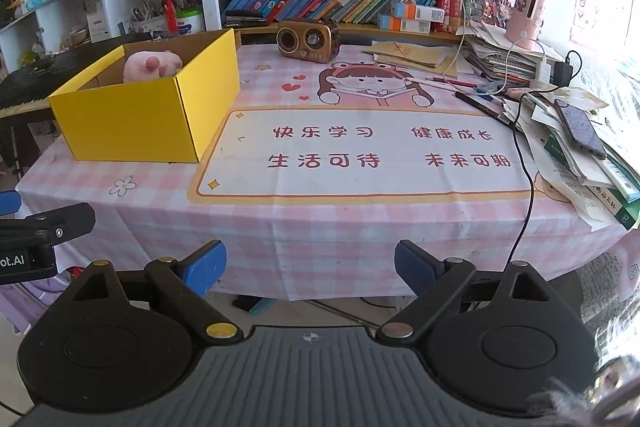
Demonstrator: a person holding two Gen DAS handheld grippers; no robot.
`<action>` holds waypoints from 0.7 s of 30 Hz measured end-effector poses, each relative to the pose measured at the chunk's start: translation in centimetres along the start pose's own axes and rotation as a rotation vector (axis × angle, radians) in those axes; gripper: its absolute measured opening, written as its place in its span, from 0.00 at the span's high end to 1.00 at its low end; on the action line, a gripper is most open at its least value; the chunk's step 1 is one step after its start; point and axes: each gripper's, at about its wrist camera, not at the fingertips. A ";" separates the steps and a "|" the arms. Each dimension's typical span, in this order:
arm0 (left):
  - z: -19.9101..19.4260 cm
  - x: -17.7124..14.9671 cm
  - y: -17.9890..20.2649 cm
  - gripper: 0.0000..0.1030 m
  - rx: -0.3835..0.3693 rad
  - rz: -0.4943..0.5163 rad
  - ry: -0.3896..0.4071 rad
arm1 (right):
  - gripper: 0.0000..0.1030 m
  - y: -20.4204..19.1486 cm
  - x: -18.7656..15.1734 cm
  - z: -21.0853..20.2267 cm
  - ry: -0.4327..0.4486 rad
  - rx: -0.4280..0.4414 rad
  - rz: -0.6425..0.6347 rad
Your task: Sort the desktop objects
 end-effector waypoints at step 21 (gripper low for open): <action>-0.1 -0.2 -0.1 0.01 0.010 0.008 -0.004 | 0.04 -0.3 -0.2 0.3 -0.020 0.007 -0.003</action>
Point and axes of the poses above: each gripper's, at about its wrist camera, not at the fingertips, and z roughly the way its jaws point, y to its right, x to its top, and after that the axes turned 8 degrees about x, right-handed
